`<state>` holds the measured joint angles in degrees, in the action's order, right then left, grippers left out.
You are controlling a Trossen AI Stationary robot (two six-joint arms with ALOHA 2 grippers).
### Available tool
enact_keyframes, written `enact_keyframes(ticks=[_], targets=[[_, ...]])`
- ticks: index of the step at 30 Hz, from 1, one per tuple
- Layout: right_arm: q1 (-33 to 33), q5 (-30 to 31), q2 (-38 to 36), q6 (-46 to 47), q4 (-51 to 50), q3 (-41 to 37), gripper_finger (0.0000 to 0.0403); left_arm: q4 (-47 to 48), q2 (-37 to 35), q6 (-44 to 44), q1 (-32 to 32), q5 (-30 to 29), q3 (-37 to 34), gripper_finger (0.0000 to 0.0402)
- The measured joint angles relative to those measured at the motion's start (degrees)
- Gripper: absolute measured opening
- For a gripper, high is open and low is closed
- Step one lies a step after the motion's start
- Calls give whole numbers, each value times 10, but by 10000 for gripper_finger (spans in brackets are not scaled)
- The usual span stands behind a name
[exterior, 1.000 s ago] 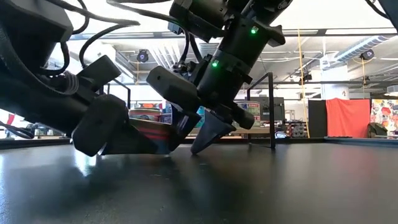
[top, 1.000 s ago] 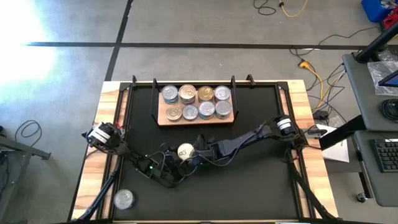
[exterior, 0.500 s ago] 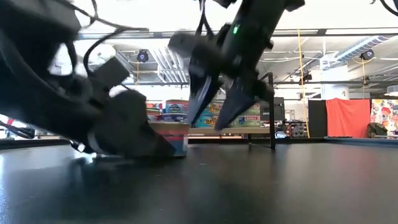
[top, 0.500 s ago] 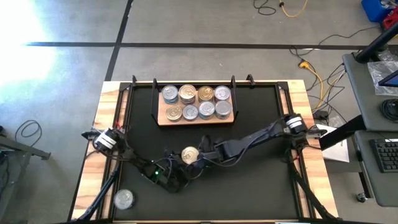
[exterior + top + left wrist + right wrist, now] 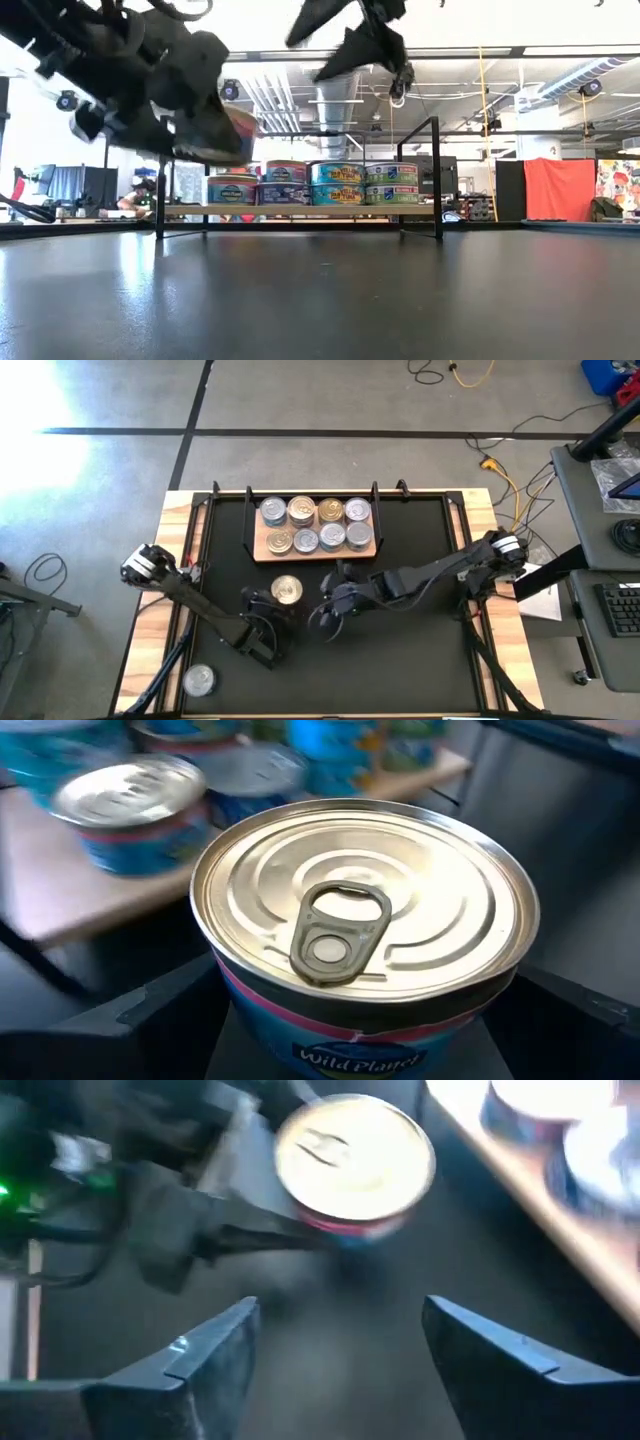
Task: Stack canned seafood by type on shelf
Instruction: Stack the blue-pink tuna can on top of the other blue-pink tuna can on the shelf
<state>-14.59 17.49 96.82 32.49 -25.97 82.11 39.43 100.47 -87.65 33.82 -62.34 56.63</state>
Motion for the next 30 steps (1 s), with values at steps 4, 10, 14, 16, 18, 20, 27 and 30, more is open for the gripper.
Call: enact_keyframes(ticks=[4, 10, 14, 16, 18, 20, 27, 30], targets=[[19, -31, -9, -90, 77, 0, 221, 81, -17, -68, -17, -12, 7, 366], [58, -118, -5, -161, 186, 2, 127, 96, -13, -156, -63, -16, 4, 366], [99, -121, 4, -182, 179, 1, 61, 96, -6, -174, -98, -18, 5, 366], [121, -137, 10, -204, 178, 1, 29, 96, -4, -164, -115, -23, 5, 366], [142, -171, 15, -227, 187, 1, 15, 96, -4, -158, -127, -31, 5, 366], [162, -210, 17, -245, 188, 1, 13, 96, -4, -156, -138, -39, 5, 366], [223, -264, 29, -338, 197, 1, 9, 94, -4, -155, -177, -42, 5, 366], [241, -310, 43, -379, 208, 3, 9, 95, -4, -155, -196, -36, 6, 366]])
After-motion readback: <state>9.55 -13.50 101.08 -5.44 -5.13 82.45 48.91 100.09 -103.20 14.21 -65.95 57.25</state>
